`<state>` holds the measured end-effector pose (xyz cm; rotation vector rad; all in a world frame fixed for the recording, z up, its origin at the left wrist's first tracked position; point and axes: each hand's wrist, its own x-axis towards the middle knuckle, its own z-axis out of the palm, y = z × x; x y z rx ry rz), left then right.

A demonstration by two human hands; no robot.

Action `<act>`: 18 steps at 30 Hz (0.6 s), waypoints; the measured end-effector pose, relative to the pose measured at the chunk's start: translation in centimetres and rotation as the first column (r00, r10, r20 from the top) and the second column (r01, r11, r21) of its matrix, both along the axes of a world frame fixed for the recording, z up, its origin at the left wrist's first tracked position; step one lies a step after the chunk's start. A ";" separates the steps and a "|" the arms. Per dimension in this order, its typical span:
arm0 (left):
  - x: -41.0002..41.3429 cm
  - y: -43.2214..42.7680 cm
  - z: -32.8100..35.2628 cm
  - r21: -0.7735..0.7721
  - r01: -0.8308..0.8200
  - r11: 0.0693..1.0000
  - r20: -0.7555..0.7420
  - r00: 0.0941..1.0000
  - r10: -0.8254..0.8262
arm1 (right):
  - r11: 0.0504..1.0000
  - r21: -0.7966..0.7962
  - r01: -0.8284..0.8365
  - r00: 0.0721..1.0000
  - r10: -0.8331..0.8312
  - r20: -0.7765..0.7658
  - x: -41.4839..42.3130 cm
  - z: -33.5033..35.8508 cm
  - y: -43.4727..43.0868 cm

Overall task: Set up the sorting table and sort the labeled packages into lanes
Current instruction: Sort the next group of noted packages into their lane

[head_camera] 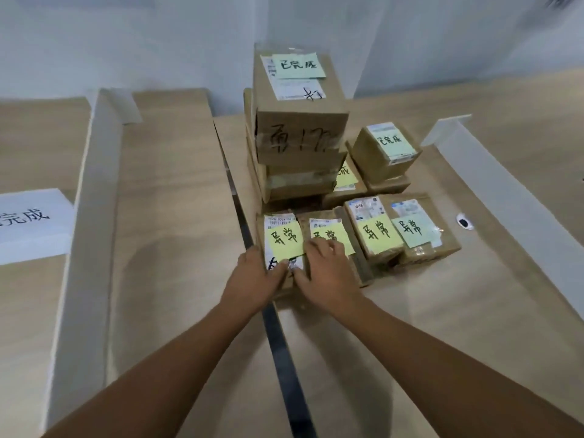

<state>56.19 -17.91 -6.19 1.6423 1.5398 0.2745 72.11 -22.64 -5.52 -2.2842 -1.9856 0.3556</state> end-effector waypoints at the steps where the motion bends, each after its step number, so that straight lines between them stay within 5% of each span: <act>1: 0.7 0.3 -0.6 -0.037 -0.020 0.999 0.020 1.000 0.021 | 0.999 0.019 -0.025 0.999 0.024 0.043 0.4 -0.7 0.1; 5: 2.2 0.2 -2.3 -0.120 -0.130 0.984 0.074 0.988 0.139 | 0.983 0.133 -0.128 0.974 0.100 0.203 1.6 -1.9 -0.2; 11: 0.3 0.2 -2.8 -0.105 -0.187 0.977 0.094 0.976 0.197 | 0.939 0.255 -0.230 0.973 0.216 0.079 0.6 -1.2 0.5; 18: -1.7 -0.5 -3.0 -0.106 -0.206 0.973 0.152 0.963 0.221 | 0.964 -0.013 -0.266 0.960 0.267 0.088 -1.7 -1.1 1.1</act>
